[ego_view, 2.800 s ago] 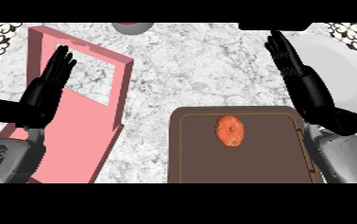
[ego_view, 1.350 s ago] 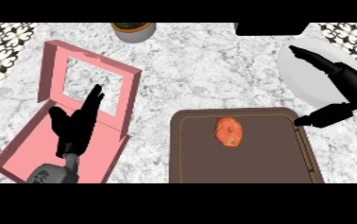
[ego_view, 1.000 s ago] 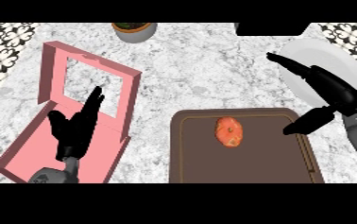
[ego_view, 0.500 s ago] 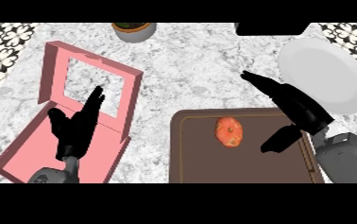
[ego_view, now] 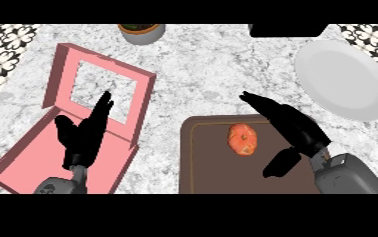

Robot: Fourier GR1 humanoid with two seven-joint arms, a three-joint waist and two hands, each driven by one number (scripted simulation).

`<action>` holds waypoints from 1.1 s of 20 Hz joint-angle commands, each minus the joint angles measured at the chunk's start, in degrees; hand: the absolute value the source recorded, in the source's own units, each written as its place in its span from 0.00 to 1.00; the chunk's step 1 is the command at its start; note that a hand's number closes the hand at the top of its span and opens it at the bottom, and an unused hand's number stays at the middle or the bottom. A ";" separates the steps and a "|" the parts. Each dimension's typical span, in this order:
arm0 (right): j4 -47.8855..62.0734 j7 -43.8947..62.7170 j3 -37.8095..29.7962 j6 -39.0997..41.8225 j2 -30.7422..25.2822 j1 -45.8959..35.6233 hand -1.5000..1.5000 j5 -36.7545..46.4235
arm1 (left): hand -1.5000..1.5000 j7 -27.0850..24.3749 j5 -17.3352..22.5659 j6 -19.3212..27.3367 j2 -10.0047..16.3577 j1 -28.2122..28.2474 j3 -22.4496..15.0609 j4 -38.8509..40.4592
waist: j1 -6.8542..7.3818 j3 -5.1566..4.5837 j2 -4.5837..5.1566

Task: Pick the squash from the tray and place it in the plate

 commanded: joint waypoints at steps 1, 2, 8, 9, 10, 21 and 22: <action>1.89 0.95 0.64 0.24 2.58 -0.97 0.00 2.11 | 0.50 1.38 1.32 -3.13 -0.62 5.78 -1.81 0.72 | 0.60 -0.55 0.46; 1.24 2.58 2.24 -1.77 4.56 -0.49 0.00 5.28 | 0.50 1.61 1.11 -2.91 -0.54 2.97 -0.36 2.26 | 0.29 -0.56 0.46; 1.49 4.36 1.00 -0.47 2.52 -0.60 0.00 9.24 | 0.50 3.00 0.39 -3.44 -0.61 6.19 -1.27 -1.36 | 0.46 -0.54 0.41; 2.87 6.60 4.32 -3.02 6.81 -0.42 0.00 12.75 | 0.50 2.13 -0.85 -1.98 -2.33 3.30 -1.18 1.37 | 0.29 -0.55 0.50; 5.89 2.34 2.37 -3.21 4.77 -0.30 0.00 12.39 | 0.50 4.10 0.37 -3.94 0.23 2.65 0.59 1.23 | 0.35 -0.53 0.55; 12.62 0.53 4.08 -3.86 10.49 -0.41 0.00 17.61 | 0.50 2.04 0.13 -6.26 -0.60 5.19 2.14 0.43 | 0.42 -0.55 0.50; 17.75 -1.80 2.50 -3.52 10.86 -3.81 0.00 17.50 | 0.50 3.39 -2.92 -3.14 -2.79 5.96 -1.09 -2.21 | 0.79 -0.52 0.55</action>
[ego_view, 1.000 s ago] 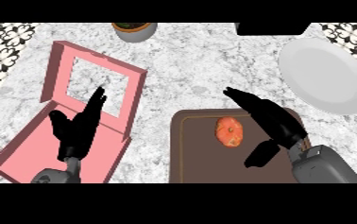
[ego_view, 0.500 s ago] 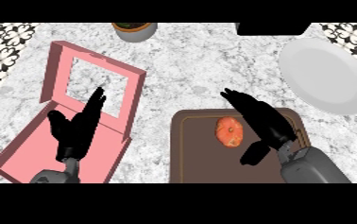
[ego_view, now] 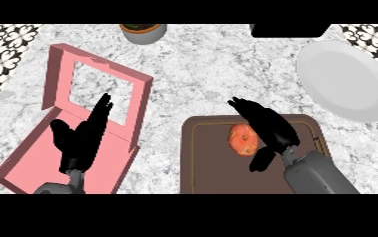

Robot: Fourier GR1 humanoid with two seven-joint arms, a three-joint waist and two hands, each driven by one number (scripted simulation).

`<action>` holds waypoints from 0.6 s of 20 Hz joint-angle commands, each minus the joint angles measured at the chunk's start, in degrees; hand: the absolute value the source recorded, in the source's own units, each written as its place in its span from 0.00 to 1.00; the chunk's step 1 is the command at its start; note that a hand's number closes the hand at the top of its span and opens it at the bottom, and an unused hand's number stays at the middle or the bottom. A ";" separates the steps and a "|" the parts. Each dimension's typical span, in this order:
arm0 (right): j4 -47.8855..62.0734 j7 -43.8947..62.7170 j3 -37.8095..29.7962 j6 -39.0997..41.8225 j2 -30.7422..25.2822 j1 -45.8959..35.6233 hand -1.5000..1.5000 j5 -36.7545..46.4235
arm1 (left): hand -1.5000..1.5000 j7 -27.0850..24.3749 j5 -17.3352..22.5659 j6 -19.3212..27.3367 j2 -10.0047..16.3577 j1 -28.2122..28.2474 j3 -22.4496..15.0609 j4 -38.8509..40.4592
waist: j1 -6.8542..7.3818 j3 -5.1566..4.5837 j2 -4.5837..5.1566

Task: Pick the squash from the tray and place it in the plate

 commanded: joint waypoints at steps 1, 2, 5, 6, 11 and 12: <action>2.49 -2.51 1.60 3.88 -2.17 -1.65 1.00 2.32 | 0.50 4.14 0.74 -0.50 -1.17 2.39 -1.47 0.47 | 0.12 -0.54 0.41; 2.67 -3.10 3.18 3.68 -0.96 -1.11 1.00 3.24 | 0.50 4.40 1.64 -1.55 0.34 -0.90 1.40 4.15 | -0.19 -0.55 0.49; 6.92 -7.33 2.44 -1.92 0.76 -2.16 1.00 6.60 | 0.50 5.59 1.12 -1.60 -0.45 2.92 -0.52 -1.09 | 0.30 -0.51 0.40; 7.75 -7.33 1.71 -1.16 0.96 -4.01 1.00 6.91 | 0.50 1.47 -0.42 -0.56 -3.19 2.02 -1.14 3.49 | 0.07 -0.54 0.48; 4.47 -8.13 0.53 -1.85 0.33 -1.86 1.00 8.53 | 0.50 3.98 -1.84 0.43 -4.10 0.51 -1.31 3.63 | -0.42 -0.55 0.39; 4.14 -8.34 1.46 -4.61 1.80 -0.42 1.00 10.52 | 0.50 1.61 -1.13 -1.29 -3.14 0.44 0.60 5.47 | -0.41 -0.55 0.39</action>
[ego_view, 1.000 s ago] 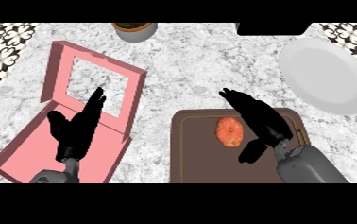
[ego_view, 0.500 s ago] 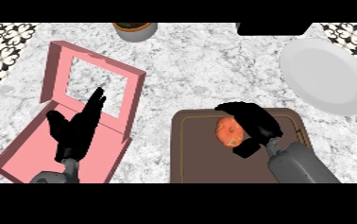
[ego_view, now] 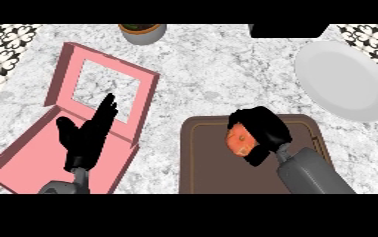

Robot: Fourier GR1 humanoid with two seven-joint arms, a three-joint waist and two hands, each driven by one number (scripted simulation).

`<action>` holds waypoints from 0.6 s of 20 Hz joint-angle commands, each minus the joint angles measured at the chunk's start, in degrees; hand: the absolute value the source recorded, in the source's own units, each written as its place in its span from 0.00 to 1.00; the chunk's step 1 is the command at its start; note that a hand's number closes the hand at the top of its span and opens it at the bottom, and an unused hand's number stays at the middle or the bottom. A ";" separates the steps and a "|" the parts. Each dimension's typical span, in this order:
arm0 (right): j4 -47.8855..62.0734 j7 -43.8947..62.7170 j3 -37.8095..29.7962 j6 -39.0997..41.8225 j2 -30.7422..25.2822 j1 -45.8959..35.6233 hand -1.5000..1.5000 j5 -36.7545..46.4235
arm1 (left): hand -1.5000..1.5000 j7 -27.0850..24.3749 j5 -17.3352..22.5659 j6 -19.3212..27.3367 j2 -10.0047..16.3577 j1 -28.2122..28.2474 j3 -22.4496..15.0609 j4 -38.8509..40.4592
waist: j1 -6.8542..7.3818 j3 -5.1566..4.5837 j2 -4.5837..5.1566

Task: Pick the squash from the tray and place it in the plate

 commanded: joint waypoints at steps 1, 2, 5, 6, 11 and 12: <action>-4.35 -2.30 0.36 -3.20 -2.71 7.42 1.00 2.21 | 0.50 3.19 0.15 0.06 -1.29 1.17 -0.44 2.14 | -0.55 -0.29 0.50; -5.61 -0.18 1.56 -6.10 -2.17 9.86 1.00 4.63 | 0.50 3.33 0.98 -1.58 0.65 5.48 -0.50 -1.79 | -0.34 -0.28 0.38; -15.14 -1.54 1.00 -8.71 -9.01 22.17 1.00 3.46 | 0.50 4.85 -1.13 2.64 -1.00 2.73 -0.37 -0.69 | -2.18 -0.27 0.10; -18.30 -0.74 0.96 -10.95 -10.05 25.73 1.00 4.28 | 0.50 1.40 0.61 0.01 0.03 4.07 1.60 1.84 | -2.68 -0.34 0.08; -30.49 -7.28 -3.92 -22.51 -7.96 29.62 1.00 -0.41 | 0.50 1.33 -0.27 -0.14 -0.84 3.91 0.39 1.61 | -2.60 -0.27 0.10; -31.11 -7.12 -4.37 -25.73 -6.92 31.13 1.00 0.72 | 0.50 2.17 0.40 0.61 -1.00 2.60 1.84 2.78 | -2.56 -0.27 0.22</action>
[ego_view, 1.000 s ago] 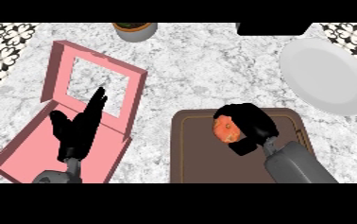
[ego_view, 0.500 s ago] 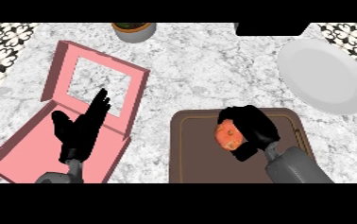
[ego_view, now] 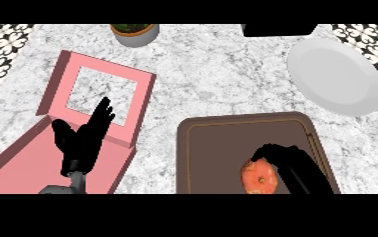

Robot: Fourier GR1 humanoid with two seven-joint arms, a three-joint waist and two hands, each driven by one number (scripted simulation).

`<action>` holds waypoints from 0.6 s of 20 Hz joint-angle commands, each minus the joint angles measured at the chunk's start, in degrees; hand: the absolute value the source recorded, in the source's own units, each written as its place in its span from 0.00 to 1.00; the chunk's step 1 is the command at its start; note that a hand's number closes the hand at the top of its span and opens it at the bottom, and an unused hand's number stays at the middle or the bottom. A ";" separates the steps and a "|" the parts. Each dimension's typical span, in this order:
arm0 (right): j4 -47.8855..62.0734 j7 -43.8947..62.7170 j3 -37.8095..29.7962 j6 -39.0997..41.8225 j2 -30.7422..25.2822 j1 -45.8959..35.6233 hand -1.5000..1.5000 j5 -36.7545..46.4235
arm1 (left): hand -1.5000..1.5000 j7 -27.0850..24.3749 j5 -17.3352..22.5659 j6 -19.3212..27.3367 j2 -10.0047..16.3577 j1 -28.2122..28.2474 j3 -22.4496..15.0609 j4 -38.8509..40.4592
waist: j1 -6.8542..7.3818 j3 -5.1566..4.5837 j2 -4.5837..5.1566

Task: Pick the squash from the tray and place it in the plate

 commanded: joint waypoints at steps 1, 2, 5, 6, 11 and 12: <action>-8.13 -4.15 -3.04 -9.49 -0.40 7.98 1.00 -1.60 | 0.50 0.63 -0.45 -0.29 -1.06 4.19 -1.96 0.30 | 0.28 -0.30 0.41; -11.19 -2.15 -5.72 -8.12 -1.07 6.80 1.00 -3.14 | 0.50 -0.97 -1.43 0.23 -1.81 4.88 -2.46 1.73 | 0.37 -0.36 0.49; -13.91 -3.43 -10.26 -9.78 0.38 9.28 1.00 -10.93 | 0.50 0.39 -1.01 -0.45 -1.25 3.33 -2.03 0.44 | 0.82 -0.31 0.64; -17.94 -1.11 -9.53 -9.75 1.07 11.16 1.00 -10.20 | 0.50 -0.99 0.32 -1.98 -0.54 3.00 -0.28 2.90 | 0.52 -0.38 0.65; -12.42 -5.87 -22.15 -10.84 0.21 11.14 1.00 -23.84 | 0.50 1.16 -0.55 -2.20 0.18 2.75 -0.81 0.78 | 1.49 -0.28 0.82; -13.28 -5.67 -22.88 -9.21 0.30 10.68 1.00 -26.55 | 0.50 2.86 -1.54 0.34 -1.95 0.83 -1.65 0.78 | 1.45 -0.29 0.82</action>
